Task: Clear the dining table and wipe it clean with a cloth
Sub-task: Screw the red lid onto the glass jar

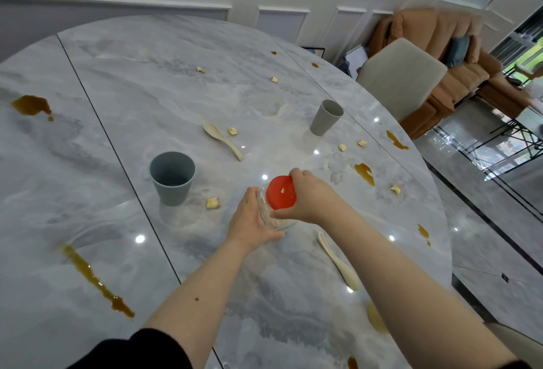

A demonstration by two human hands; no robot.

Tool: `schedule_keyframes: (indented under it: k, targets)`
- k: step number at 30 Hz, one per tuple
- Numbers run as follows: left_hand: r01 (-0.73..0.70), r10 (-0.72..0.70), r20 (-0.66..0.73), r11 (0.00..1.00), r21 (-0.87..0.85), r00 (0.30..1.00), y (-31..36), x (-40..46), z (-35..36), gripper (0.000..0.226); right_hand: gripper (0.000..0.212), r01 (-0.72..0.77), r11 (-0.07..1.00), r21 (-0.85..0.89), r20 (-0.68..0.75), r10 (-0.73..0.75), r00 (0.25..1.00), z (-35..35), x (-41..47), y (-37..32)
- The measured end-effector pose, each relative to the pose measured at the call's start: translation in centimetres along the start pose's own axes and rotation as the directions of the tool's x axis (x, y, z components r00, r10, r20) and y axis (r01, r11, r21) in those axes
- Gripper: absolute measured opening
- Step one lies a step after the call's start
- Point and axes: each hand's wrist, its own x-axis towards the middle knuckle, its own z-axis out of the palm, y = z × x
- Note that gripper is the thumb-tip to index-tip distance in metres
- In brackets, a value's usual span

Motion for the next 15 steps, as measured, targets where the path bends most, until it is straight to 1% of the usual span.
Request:
schedule_keyframes:
  k: [1, 2, 4, 5, 8, 11, 15]
  targets:
    - [0.007, -0.007, 0.008, 1.000, -0.003, 1.000, 0.0, 0.0, 0.0, 0.086, 0.086, -0.016, 1.000, -0.003, 0.012, 0.016, 1.000, 0.1, 0.1, -0.1]
    - [0.013, -0.012, 0.012, 1.000, -0.002, 1.000, 0.0, 0.0, 0.0, 0.087, 0.093, -0.021, 1.000, 0.013, 0.055, 0.021, 0.998, -0.1, 0.2, -0.1]
    - [0.020, -0.020, 0.015, 1.000, 0.015, 1.000, 0.0, 0.0, -0.1, 0.089, 0.104, 0.003, 0.999, 0.034, 0.133, -0.008, 0.991, -0.9, 0.5, 0.0]
    - [0.019, -0.019, 0.016, 1.000, 0.020, 1.000, 0.1, 0.1, -0.1, 0.089, 0.102, 0.028, 0.999, 0.020, 0.134, -0.030, 0.990, -1.2, 0.6, 0.0]
    - [0.010, -0.010, 0.012, 1.000, 0.020, 1.000, 0.1, 0.0, -0.2, 0.088, 0.085, 0.101, 0.995, -0.022, 0.090, -0.098, 0.991, -1.3, 0.8, 0.1]
    - [-0.002, 0.002, 0.012, 1.000, 0.018, 1.000, 0.1, 0.0, -0.2, 0.088, 0.084, 0.150, 0.988, -0.027, 0.106, -0.147, 0.984, -1.3, 0.8, 0.2]
    - [0.002, -0.002, 0.019, 1.000, 0.002, 1.000, 0.2, -0.1, -0.3, 0.088, 0.084, 0.159, 0.987, -0.035, 0.107, -0.154, 0.982, -1.5, 0.8, 0.3]
